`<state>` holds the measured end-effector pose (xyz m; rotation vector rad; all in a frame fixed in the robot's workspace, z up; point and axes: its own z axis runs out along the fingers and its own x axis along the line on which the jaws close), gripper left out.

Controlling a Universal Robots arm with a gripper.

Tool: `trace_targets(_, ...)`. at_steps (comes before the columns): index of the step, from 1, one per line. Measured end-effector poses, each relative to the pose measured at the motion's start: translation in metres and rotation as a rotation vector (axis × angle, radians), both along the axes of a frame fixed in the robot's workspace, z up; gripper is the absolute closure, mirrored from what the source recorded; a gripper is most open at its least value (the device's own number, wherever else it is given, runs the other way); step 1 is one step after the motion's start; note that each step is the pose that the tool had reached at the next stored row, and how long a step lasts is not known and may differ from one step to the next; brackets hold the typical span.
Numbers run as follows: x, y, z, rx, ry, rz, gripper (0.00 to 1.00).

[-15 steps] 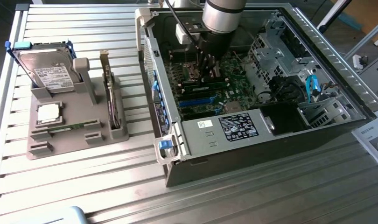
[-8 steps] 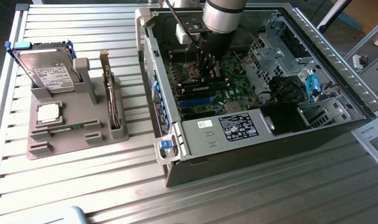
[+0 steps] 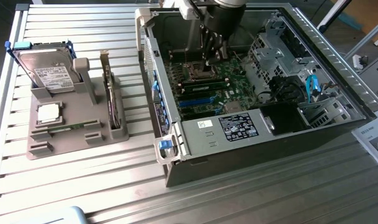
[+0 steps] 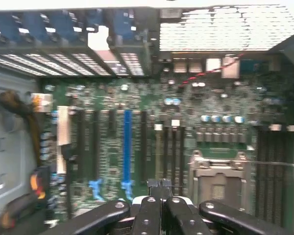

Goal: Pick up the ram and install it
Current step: 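Press down the ram until it locks into place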

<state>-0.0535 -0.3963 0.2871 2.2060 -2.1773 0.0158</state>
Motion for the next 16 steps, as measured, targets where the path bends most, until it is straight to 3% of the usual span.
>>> trace_targets(1, 0.0000, 0.0000, 0.0000, 0.0232, 0.0000, 0.000, 0.89)
trace_targets(2, 0.0000, 0.0000, 0.0000, 0.0629, 0.0000, 0.000, 0.89)
trace_targets(16, 0.0000, 0.0000, 0.0000, 0.0644, 0.0000, 0.000, 0.89)
